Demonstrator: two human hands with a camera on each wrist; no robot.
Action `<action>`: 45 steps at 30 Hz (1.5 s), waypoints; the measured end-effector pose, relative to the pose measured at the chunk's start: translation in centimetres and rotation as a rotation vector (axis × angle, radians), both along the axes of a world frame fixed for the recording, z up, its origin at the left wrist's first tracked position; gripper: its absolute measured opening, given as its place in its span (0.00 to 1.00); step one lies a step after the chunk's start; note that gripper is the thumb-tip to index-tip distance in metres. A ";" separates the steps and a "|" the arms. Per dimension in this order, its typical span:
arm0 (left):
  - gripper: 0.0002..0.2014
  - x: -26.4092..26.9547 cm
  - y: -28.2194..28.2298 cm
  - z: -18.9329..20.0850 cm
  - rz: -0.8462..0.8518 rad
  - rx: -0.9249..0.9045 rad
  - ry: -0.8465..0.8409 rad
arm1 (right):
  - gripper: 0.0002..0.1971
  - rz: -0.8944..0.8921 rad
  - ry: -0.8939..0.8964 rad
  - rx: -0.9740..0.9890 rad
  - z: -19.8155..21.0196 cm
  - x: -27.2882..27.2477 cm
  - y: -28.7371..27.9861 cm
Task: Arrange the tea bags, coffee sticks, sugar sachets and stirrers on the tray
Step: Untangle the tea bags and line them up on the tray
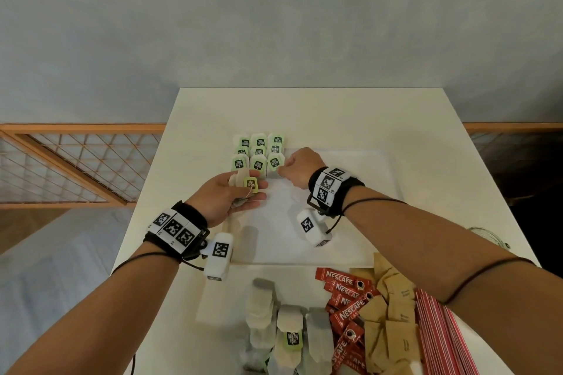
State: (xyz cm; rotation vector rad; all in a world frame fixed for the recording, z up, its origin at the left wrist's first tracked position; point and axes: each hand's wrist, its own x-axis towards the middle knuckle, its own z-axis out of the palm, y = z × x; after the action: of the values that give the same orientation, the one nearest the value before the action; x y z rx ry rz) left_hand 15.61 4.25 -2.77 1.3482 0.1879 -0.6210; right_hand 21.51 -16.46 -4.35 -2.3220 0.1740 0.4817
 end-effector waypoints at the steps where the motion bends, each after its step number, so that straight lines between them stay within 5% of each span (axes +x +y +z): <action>1: 0.19 0.0 0.1 0.1 -0.016 0.005 -0.007 | 0.09 0.009 -0.011 -0.011 0.1 -0.2 -0.1; 5: 0.19 -0.2 0.2 0.3 -0.069 0.023 -0.038 | 0.18 -0.003 -0.120 0.031 0.5 -1.3 -0.4; 11: 0.23 -0.6 -0.3 0.9 -0.172 0.002 -0.073 | 0.09 0.247 -0.132 0.280 2.4 -3.9 -0.1; 18: 0.28 -0.9 -1.1 1.3 -0.246 -0.035 -0.064 | 0.07 0.318 -0.144 0.299 2.8 -4.9 -0.7; 25: 0.24 -1.1 -0.7 1.5 -0.271 0.024 -0.104 | 0.23 0.272 -0.131 0.360 2.9 -4.6 -1.4; 30: 0.22 -1.3 -0.9 2.4 -0.357 0.096 -0.161 | 0.07 0.418 -0.178 0.292 3.7 -5.0 -1.4; 36: 0.21 -1.2 -0.2 2.9 -0.221 0.175 -0.095 | 0.08 0.394 -0.158 0.228 3.6 -5.1 -1.2; 39: 0.13 -1.3 -0.2 2.9 -0.170 0.179 -0.109 | 0.08 0.368 -0.136 0.231 3.3 -5.0 -1.0; 41: 0.04 -1.6 -0.2 2.9 -0.193 0.280 -0.206 | 0.08 0.371 -0.143 0.238 3.1 -5.0 -0.6; 45: 0.05 -1.7 -0.1 2.2 -0.178 0.462 -0.387 | 0.09 0.369 -0.172 0.261 2.8 -5.1 0.0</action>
State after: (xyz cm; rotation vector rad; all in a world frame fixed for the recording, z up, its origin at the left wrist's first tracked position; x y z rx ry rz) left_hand 13.89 4.16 -0.60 1.9193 -0.1137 -0.4656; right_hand 16.38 -16.44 -1.53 -2.1264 -0.3851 0.4503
